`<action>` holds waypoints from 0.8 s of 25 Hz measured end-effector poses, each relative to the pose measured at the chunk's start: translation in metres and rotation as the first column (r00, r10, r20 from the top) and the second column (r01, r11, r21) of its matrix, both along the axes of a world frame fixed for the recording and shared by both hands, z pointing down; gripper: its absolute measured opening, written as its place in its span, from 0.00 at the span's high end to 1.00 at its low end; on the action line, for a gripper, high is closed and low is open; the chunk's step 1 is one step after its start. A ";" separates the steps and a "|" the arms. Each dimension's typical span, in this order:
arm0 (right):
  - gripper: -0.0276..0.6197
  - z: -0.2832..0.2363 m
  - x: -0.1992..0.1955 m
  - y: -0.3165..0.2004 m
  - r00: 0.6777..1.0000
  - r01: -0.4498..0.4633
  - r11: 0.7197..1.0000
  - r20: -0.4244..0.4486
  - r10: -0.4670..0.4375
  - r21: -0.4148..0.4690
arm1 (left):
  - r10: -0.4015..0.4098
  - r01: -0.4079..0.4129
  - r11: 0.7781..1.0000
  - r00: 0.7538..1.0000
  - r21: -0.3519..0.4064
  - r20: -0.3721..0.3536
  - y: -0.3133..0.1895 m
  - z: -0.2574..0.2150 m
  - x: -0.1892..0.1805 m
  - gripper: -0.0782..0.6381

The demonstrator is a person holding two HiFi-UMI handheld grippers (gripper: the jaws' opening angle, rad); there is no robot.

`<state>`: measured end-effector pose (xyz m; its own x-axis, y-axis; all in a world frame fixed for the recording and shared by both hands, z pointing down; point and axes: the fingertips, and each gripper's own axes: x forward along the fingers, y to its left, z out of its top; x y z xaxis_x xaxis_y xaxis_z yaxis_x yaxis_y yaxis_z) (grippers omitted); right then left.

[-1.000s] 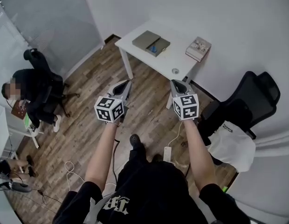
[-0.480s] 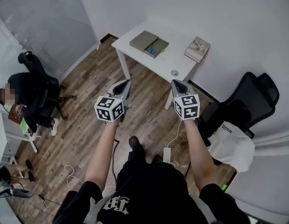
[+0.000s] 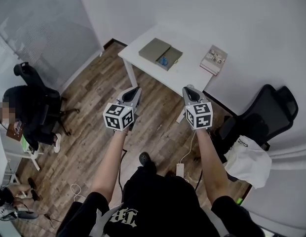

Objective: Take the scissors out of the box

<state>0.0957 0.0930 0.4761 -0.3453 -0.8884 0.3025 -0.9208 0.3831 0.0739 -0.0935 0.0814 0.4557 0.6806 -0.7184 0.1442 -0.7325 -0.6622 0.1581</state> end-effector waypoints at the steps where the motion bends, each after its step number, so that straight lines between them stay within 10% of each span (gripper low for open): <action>1: 0.95 0.001 -0.004 -0.008 1.000 -0.003 1.000 -0.001 0.003 -0.003 | 0.004 -0.004 1.000 1.000 -0.002 0.001 -0.008 0.001 -0.003 0.89; 20: 0.95 0.028 -0.050 -0.097 0.997 -0.080 0.996 -0.017 0.079 -0.049 | 0.085 -0.086 0.996 0.996 -0.033 -0.037 -0.114 0.026 -0.051 0.89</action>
<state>0.0457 -0.0038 0.5044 -0.2694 -0.8968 0.3511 -0.9474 0.3122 0.0704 -0.1442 -0.0326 0.4822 0.7446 -0.6522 0.1425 -0.6667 -0.7160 0.2068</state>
